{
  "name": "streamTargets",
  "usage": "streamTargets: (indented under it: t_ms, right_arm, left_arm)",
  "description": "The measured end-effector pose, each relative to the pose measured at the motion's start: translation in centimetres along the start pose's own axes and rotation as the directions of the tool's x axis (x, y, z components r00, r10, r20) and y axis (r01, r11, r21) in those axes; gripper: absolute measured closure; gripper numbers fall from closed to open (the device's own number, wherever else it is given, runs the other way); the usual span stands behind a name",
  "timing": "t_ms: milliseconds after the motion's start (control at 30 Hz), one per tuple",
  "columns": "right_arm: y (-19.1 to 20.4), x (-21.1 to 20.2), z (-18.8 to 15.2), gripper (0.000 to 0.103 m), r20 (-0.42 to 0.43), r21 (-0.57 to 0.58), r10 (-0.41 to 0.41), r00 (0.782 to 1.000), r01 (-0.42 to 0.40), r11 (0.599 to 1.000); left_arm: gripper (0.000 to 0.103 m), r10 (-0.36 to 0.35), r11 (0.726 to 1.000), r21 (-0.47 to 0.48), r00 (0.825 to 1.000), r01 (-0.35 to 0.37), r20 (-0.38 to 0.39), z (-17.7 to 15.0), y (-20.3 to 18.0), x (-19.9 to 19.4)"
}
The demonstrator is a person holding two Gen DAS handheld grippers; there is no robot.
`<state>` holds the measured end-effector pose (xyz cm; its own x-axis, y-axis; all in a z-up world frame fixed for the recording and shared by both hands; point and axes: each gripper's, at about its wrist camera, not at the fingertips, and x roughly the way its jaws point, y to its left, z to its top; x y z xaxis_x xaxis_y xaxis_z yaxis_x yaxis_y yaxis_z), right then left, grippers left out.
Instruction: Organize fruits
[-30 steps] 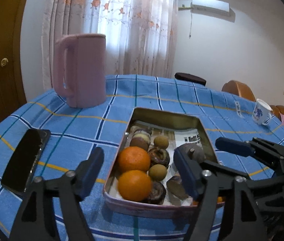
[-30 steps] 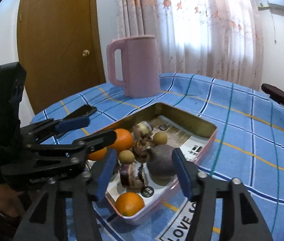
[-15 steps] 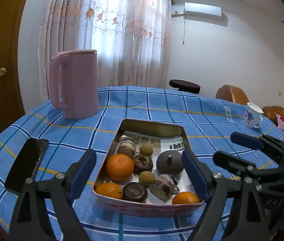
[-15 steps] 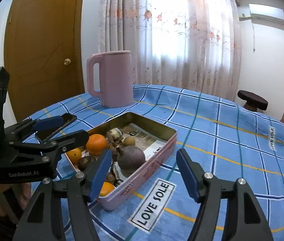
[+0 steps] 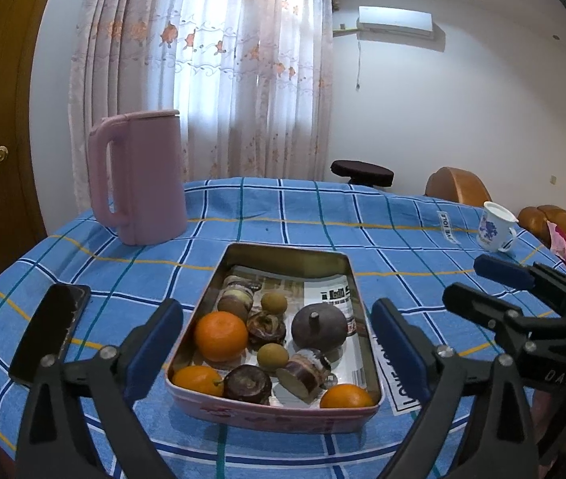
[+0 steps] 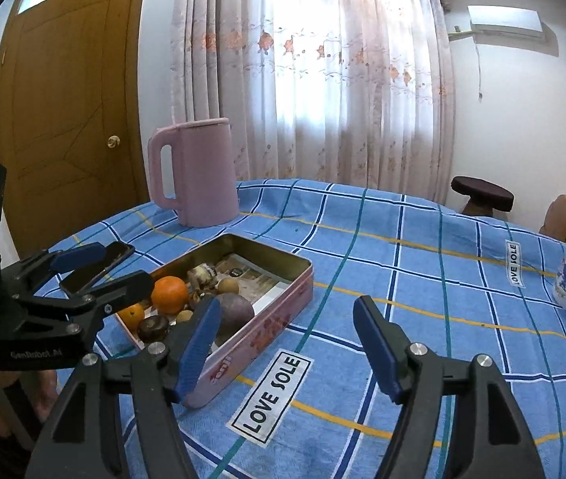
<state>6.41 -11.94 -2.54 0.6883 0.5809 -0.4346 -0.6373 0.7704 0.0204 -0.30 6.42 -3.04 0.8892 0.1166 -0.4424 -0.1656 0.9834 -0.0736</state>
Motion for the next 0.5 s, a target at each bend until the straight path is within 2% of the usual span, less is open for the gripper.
streamTargets:
  t_ms: [500]
  right_arm:
    - [-0.3,-0.19,0.04,0.032,0.009,0.018,-0.002,1.0,0.001,1.0]
  left_arm:
    - [0.004,0.005,1.0,0.011,1.0,-0.005,0.0,0.03,-0.28,0.04]
